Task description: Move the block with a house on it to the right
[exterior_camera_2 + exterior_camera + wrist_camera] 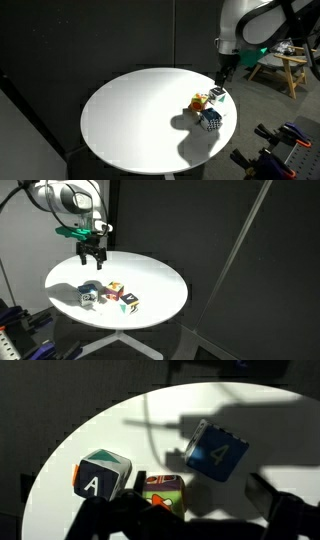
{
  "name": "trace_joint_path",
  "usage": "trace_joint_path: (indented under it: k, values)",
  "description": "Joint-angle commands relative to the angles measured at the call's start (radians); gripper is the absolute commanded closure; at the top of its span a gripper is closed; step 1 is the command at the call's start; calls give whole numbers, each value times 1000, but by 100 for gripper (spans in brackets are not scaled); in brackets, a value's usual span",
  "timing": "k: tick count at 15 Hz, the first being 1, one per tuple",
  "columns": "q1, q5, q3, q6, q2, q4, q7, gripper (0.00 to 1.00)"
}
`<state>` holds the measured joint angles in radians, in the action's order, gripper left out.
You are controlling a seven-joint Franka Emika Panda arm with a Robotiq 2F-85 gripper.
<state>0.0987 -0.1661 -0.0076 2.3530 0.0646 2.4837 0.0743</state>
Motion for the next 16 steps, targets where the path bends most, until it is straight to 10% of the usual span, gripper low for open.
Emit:
trace_joint_path:
  k: [1, 16]
  values:
    - [-8, 101, 22, -6, 121, 80, -102, 0]
    - [-6, 224, 50, -125, 311, 118, -95, 0]
